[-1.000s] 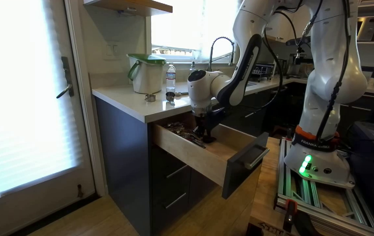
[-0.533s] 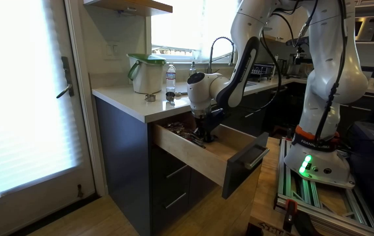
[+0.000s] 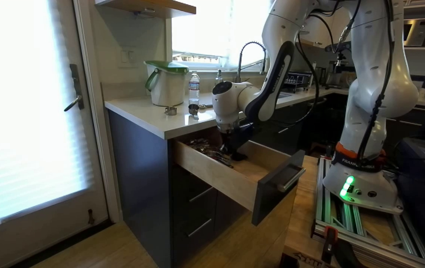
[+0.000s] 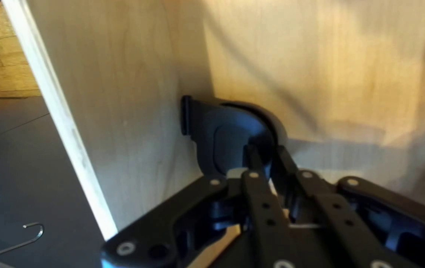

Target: Pull the open drawer until it is fully open, pick up the black object from the open and put it on the kitchen counter

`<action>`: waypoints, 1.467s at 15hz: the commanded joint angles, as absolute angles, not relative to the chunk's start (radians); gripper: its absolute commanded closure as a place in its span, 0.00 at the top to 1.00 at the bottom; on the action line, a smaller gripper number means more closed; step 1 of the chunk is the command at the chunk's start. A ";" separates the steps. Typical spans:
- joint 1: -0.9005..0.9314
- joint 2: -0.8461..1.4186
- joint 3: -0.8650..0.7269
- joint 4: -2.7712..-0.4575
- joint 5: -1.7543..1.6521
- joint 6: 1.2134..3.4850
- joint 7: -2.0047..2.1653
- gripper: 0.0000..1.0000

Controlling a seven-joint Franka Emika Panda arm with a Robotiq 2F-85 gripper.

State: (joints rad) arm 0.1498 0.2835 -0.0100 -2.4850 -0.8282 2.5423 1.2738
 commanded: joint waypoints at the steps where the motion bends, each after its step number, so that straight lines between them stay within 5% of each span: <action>1: 0.167 0.277 -0.022 -2.489 -0.853 2.523 1.301 0.03; 18: 0.144 0.119 0.043 -2.582 -0.718 2.492 1.210 0.03; 19: 0.138 0.124 0.038 -2.580 -0.711 2.500 1.208 0.38; 22: 0.123 0.143 0.027 -2.576 -0.685 2.513 1.200 0.52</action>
